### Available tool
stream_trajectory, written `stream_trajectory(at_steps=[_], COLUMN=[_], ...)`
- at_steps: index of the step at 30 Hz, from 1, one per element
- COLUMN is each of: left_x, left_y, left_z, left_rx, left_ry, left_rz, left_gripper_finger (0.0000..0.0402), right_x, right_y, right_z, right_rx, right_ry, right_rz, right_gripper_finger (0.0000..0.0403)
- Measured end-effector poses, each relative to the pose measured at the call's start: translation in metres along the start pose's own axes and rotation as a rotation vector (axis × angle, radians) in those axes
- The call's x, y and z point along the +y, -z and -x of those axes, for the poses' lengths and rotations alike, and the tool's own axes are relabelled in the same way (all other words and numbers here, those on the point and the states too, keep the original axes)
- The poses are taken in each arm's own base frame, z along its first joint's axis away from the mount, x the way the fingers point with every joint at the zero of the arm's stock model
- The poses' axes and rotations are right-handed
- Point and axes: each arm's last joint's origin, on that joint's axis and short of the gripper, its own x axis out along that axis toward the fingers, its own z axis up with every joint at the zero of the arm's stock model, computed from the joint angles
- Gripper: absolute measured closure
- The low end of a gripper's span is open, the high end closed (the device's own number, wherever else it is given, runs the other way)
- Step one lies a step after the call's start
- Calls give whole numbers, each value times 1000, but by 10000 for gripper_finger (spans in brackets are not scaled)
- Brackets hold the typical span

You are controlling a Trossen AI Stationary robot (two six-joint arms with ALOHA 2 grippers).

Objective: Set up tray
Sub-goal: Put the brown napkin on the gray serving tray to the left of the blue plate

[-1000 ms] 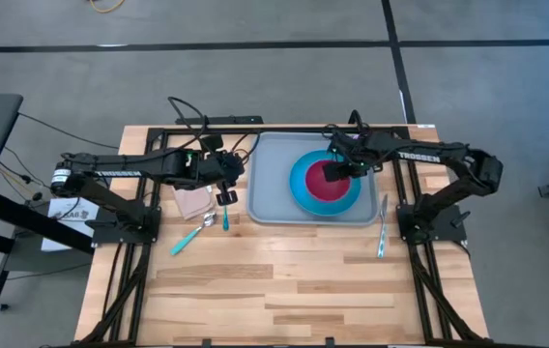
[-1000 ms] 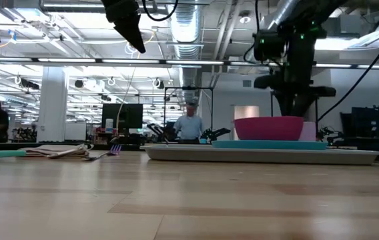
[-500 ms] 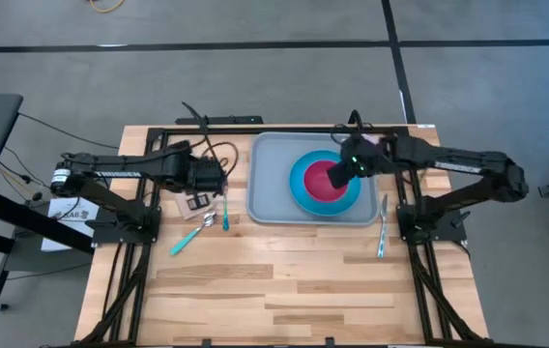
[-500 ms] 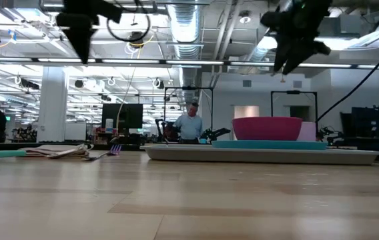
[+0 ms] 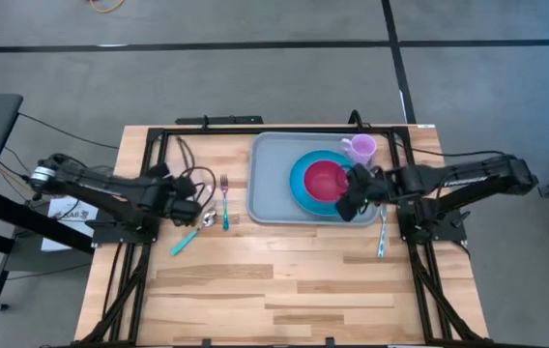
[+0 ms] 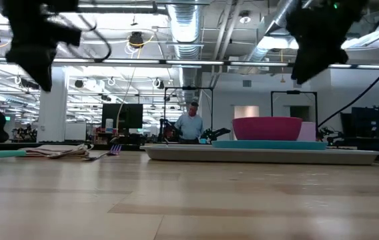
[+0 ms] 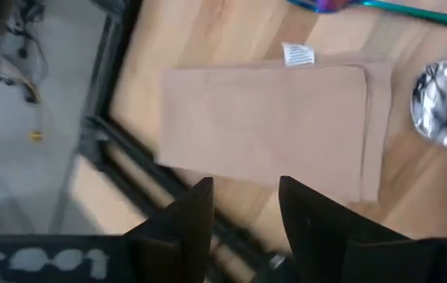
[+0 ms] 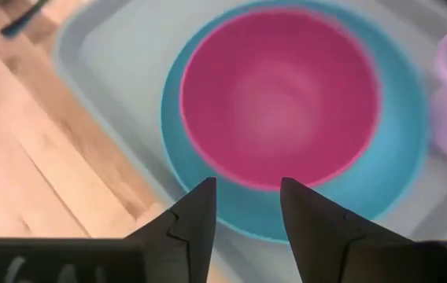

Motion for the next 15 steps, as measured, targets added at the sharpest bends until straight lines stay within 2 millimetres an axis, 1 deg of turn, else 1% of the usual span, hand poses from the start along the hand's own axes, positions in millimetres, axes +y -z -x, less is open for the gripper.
stream_trajectory(at_steps=[2,4,5,7,9,12,15], left_x=[-4,-7,-7,-1,3,5,3], left_y=[13,23,24,20,16,13,12], left_z=[-15,-27,-29,-23,-18,-17,-20], left_rx=[-55,-95,-96,-121,-145,-158,-172], left_ry=[36,82,108,130,143,183,178], left_rz=[88,165,193,235,320,490,557], left_gripper_finger=[264,264,264,264,264,264,264], right_x=[4,9,11,17,23,32,41], right_y=[11,20,24,29,30,33,37], right_z=[-11,-18,-21,-23,-20,-14,-10], right_rx=[-11,-27,-36,-60,-110,-201,-305], right_ry=[-33,-73,-93,-133,-157,-169,-143], right_rz=[2,11,23,43,50,61,65], right_gripper_finger=[265,264,263,264,264,263,260])
